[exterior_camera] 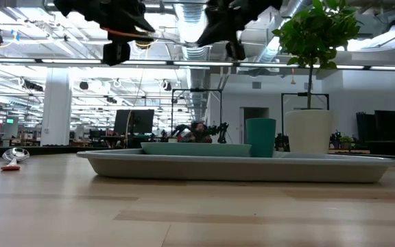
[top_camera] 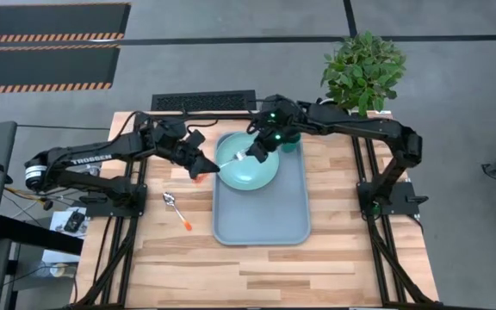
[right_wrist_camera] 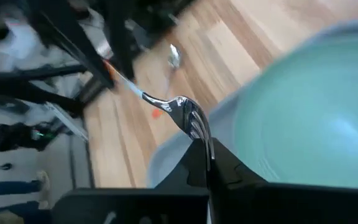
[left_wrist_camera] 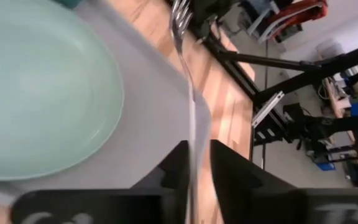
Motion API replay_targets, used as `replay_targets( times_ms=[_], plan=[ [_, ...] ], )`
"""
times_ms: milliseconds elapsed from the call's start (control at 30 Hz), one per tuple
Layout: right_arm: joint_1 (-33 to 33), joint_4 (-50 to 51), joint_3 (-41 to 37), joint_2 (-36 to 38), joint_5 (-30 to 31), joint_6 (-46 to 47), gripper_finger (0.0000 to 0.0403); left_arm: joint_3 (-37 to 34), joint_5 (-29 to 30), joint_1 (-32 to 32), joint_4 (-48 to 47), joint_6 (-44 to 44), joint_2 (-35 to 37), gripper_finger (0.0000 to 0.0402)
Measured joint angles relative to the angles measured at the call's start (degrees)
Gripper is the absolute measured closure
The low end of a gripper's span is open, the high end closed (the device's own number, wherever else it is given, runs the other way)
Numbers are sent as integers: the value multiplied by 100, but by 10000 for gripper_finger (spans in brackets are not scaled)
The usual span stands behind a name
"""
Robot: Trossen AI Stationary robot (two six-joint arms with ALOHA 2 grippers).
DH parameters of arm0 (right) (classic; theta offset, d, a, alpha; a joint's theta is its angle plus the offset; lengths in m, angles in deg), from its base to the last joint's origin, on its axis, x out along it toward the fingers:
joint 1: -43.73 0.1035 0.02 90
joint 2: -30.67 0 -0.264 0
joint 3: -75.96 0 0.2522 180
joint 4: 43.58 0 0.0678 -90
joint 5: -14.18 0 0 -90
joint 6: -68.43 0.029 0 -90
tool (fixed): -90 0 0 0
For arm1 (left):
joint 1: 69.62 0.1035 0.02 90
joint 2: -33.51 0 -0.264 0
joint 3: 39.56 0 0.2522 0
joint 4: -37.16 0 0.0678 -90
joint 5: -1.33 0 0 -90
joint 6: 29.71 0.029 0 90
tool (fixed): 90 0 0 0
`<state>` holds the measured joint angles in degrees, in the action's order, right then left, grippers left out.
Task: Pick and place plate/cup/fork/spoon on tray
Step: Put the orange fork on the gray serving tray to the bottom of the light green plate
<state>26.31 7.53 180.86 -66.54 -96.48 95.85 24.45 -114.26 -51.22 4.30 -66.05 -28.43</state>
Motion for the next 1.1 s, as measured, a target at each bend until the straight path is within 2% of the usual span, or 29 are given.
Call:
replay_targets(
  times_ms=[167, 300, 433, 533, 633, 767, 900, 1100],
  plan=[
    [157, 1112, -15, 435, 1013, 114, 400, 15, 74, 5, -21, 138, 279, 280],
    [309, 1572, -379, 981, 1669, 677, 400, 15, 222, 80, -42, 142, 455, 236],
    [783, 1189, -1461, 1737, 2034, 1836, 400, 19, 297, 194, -81, 68, 604, 215],
    [1332, 329, -2530, 2347, 2336, 3071, 400, 17, 446, 224, -70, 20, 706, 212],
    [1915, -675, -3512, 2634, 2818, 4281, 401, 17, 758, 224, -80, 7, 779, 212],
    [2444, -1986, -4367, 2482, 3134, 5370, 401, 17, 1052, 224, -89, 0, 809, 212],
    [2671, -2811, -4637, 1990, 3125, 5677, 401, 17, 1088, 224, -103, -6, 809, 212],
    [2665, -2962, -4653, 1363, 3152, 5981, 401, 17, 1112, 224, -137, -15, 807, 212]
  ],
)
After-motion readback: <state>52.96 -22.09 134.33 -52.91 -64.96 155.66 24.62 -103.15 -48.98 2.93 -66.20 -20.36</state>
